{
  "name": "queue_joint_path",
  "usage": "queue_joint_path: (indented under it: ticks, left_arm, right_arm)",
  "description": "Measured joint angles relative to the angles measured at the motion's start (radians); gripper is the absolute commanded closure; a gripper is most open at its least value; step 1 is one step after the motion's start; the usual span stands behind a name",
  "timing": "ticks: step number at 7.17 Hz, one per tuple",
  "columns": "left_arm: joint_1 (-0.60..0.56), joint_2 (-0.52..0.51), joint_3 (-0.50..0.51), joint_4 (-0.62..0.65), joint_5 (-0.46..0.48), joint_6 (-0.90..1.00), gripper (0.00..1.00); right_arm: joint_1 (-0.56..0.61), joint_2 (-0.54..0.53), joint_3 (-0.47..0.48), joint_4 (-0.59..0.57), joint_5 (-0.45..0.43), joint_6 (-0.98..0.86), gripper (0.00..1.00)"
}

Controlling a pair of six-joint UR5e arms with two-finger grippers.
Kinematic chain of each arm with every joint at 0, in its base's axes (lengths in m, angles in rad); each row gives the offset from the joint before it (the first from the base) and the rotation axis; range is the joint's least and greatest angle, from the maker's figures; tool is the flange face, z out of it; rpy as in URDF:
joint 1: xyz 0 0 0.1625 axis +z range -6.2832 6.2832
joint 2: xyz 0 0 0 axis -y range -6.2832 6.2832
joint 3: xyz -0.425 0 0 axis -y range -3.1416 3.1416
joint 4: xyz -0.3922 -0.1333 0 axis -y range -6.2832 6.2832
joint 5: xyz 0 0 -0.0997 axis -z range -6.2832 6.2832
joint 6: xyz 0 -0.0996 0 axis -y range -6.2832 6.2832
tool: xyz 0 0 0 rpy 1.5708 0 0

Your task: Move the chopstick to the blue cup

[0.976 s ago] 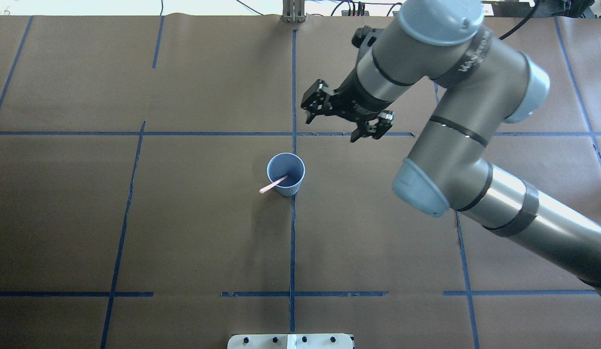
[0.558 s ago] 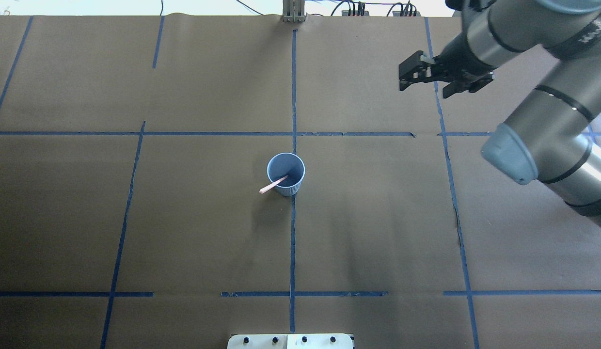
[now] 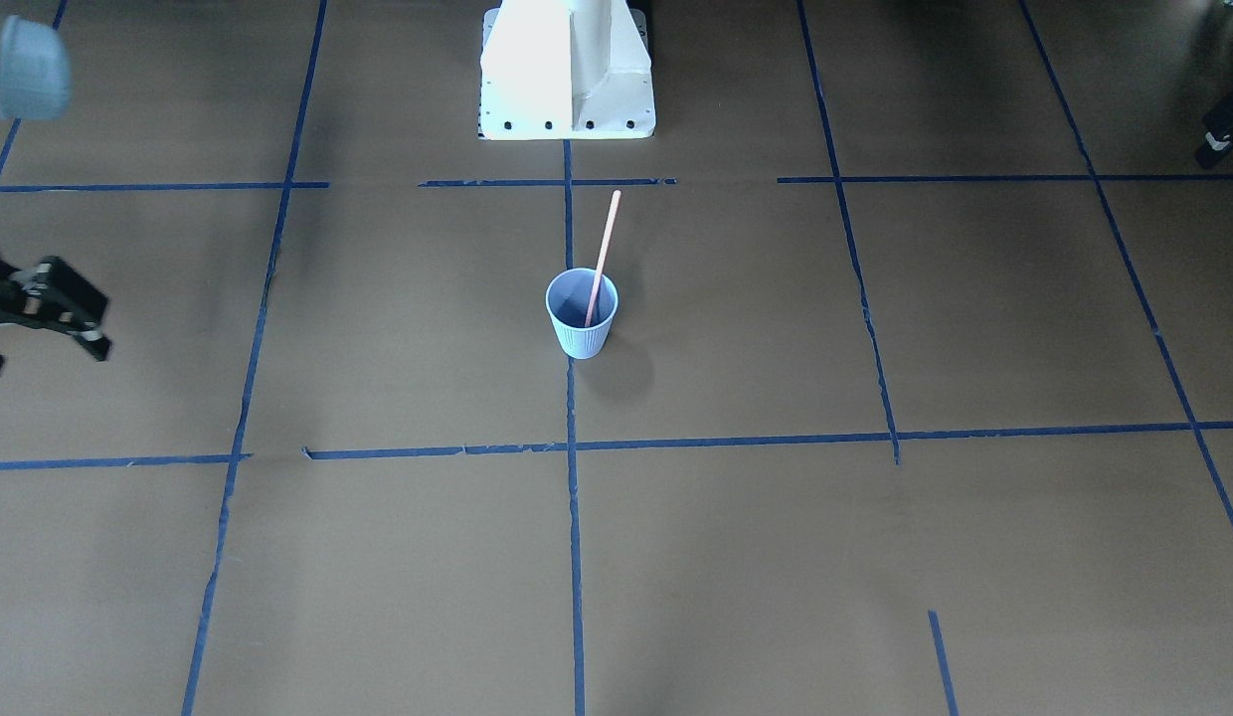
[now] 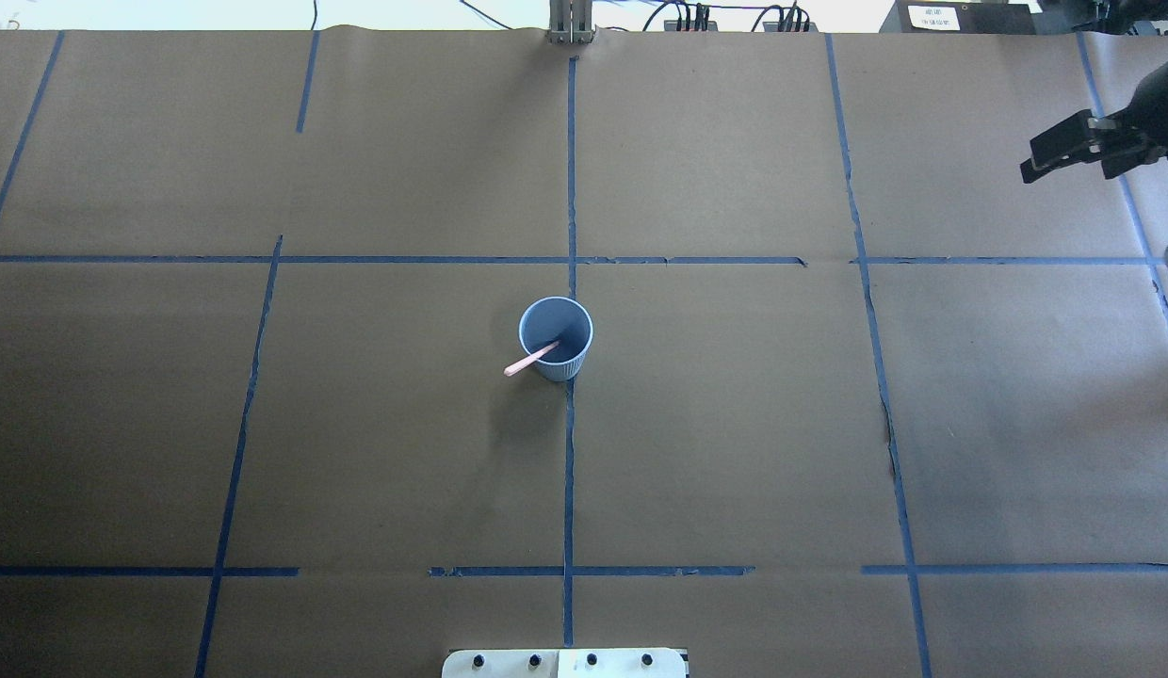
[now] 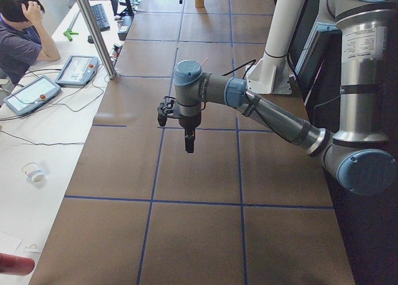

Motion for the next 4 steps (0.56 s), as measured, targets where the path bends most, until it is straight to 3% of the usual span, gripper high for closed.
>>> queue_joint_path:
  ticks: [2,4]
  left_arm:
    - [-0.022,0.009,0.041,-0.001,0.000,0.080,0.00]
    - [-0.072,0.011,0.115,-0.003,-0.002,0.180,0.00]
  right_arm:
    - [0.074,-0.044,-0.072,0.001,0.020,-0.039,0.00]
    - [0.186,-0.058,-0.184,0.001,0.036,-0.260,0.00]
